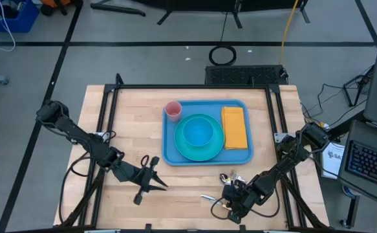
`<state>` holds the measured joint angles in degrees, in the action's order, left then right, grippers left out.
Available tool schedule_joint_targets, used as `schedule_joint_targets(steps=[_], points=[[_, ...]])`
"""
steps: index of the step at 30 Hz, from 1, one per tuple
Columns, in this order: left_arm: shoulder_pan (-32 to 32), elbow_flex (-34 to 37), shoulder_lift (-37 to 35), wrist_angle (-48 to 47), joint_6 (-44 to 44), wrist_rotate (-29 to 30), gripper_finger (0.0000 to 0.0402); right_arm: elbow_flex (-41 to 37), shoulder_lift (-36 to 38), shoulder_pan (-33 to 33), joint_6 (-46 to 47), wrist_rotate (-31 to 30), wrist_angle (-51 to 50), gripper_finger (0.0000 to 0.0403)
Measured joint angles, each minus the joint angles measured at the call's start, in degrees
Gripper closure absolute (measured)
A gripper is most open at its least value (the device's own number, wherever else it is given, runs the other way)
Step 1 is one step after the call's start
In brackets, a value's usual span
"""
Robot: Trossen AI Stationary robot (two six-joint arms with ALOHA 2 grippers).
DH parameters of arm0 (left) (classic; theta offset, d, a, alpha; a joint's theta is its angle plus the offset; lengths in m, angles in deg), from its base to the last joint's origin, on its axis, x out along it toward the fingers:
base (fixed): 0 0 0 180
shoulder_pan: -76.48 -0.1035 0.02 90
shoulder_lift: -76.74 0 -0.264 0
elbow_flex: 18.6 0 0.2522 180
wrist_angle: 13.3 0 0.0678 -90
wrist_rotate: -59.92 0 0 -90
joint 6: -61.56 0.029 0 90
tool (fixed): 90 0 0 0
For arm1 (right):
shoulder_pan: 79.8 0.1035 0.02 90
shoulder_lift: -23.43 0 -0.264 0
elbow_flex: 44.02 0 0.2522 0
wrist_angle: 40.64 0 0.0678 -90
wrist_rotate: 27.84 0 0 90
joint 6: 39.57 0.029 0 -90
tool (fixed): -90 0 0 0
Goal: Set up tray
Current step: Put the yellow knife on top of the yellow napkin
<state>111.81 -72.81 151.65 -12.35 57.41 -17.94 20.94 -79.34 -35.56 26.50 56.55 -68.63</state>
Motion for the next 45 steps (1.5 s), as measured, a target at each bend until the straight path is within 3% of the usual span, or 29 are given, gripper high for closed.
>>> schedule_joint_targets(steps=[11,26,39,45], points=[[0.0,0.0,0.0,-0.01,0.01,0.0,0.0339,-0.04,1.72,0.03,-2.0,-3.46,3.88,0.0398],[0.0,0.0,0.01,-0.07,0.41,0.02,0.0339,-0.26,3.79,0.4,-8.7,-7.87,5.52,0.0285],[0.0,0.0,0.02,-0.11,0.43,0.2,0.0339,0.04,-1.76,0.99,-9.96,-6.0,2.82,0.0288],[0.0,0.0,0.02,-0.12,0.44,0.35,0.0339,0.0,-1.84,1.16,-10.18,-5.8,2.41,0.0339]])
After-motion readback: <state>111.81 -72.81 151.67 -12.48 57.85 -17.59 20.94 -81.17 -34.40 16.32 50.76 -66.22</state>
